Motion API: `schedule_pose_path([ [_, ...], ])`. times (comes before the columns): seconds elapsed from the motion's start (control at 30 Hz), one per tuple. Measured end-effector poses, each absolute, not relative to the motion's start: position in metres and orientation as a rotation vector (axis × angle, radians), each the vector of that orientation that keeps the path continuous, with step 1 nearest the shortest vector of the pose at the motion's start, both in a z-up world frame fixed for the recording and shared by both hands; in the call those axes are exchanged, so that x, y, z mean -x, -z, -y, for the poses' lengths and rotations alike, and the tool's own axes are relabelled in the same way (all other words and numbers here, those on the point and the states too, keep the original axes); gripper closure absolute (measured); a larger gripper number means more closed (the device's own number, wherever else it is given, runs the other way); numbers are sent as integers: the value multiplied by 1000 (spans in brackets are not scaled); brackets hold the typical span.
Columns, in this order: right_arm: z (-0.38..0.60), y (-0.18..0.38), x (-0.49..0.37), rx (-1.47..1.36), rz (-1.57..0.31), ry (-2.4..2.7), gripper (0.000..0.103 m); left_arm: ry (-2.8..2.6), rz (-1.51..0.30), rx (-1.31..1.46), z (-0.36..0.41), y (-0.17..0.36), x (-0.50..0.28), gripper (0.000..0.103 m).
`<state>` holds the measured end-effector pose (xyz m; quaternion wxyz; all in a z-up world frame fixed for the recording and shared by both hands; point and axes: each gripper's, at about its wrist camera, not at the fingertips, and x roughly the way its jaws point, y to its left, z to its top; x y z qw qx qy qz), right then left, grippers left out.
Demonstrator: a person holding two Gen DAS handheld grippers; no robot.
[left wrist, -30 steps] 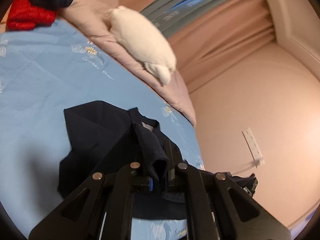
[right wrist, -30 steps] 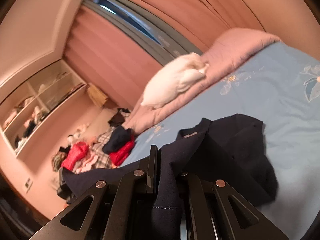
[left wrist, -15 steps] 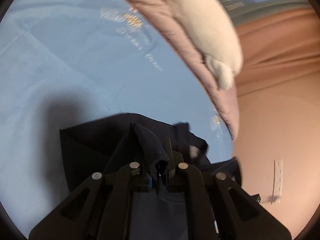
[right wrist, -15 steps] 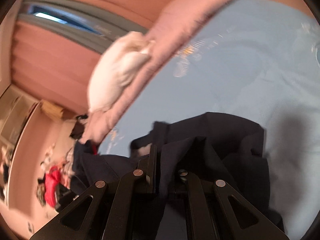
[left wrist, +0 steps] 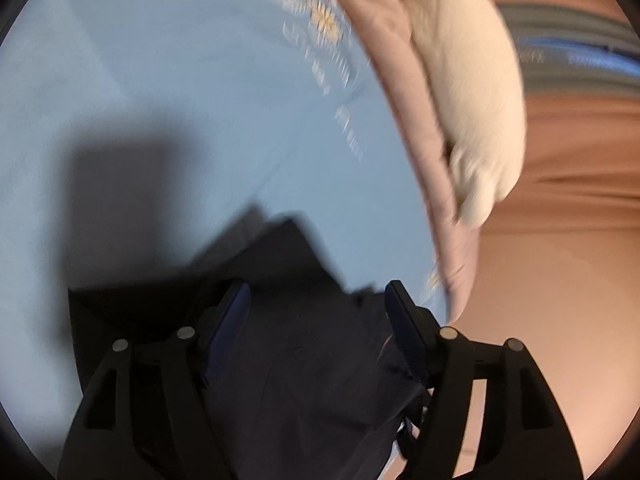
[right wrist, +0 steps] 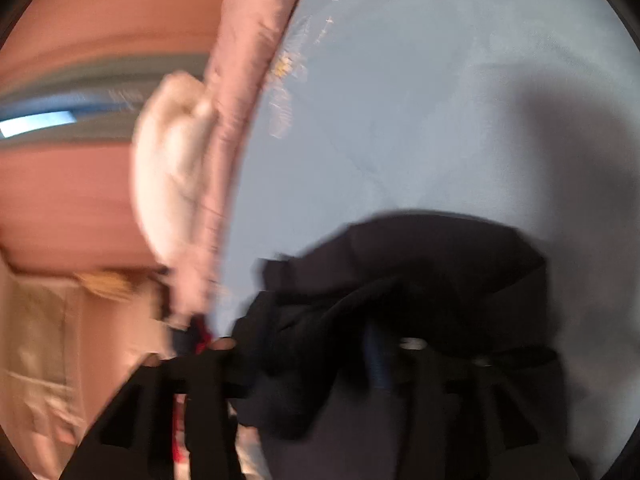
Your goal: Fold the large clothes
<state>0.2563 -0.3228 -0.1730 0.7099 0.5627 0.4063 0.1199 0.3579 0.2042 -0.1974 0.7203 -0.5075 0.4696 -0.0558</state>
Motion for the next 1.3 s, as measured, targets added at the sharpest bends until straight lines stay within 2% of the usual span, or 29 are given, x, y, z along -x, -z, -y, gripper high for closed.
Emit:
schedule_pose_path([
  [0.1,338,158,-251,-1263,-787,-235,37,50,-1002,1041,-216,180,-353,34],
  [0.2,353,148,-240,-1167,-771,-89,37,37,-1014,899,-214,164,-343,34],
  [0.37,340,109,-212,-802,-713,-148,37,124,-1020,564,-184,141,-315,34],
  [0.53,296,87,-199,-413,-727,-201,37,227,-1036,395,-151,147,-290,35],
  [0.8,257,116,-259,-263,-874,-151,38,211,-1089,269,-114,187,-316,37],
  [0.87,252,127,-266,-218,-906,-144,68,146,-1104,243,-114,196,-328,42],
  [0.9,252,130,-269,-208,-924,-130,97,112,-1108,230,-114,199,-330,43],
  [0.97,254,134,-271,-226,-946,-122,98,42,-1099,207,-120,205,-334,46],
  [1.1,265,128,-264,-250,-886,-60,102,-33,-1081,207,-133,210,-340,46],
  [1.3,260,139,-278,-220,-951,-7,100,-171,-1034,166,-152,210,-354,41],
])
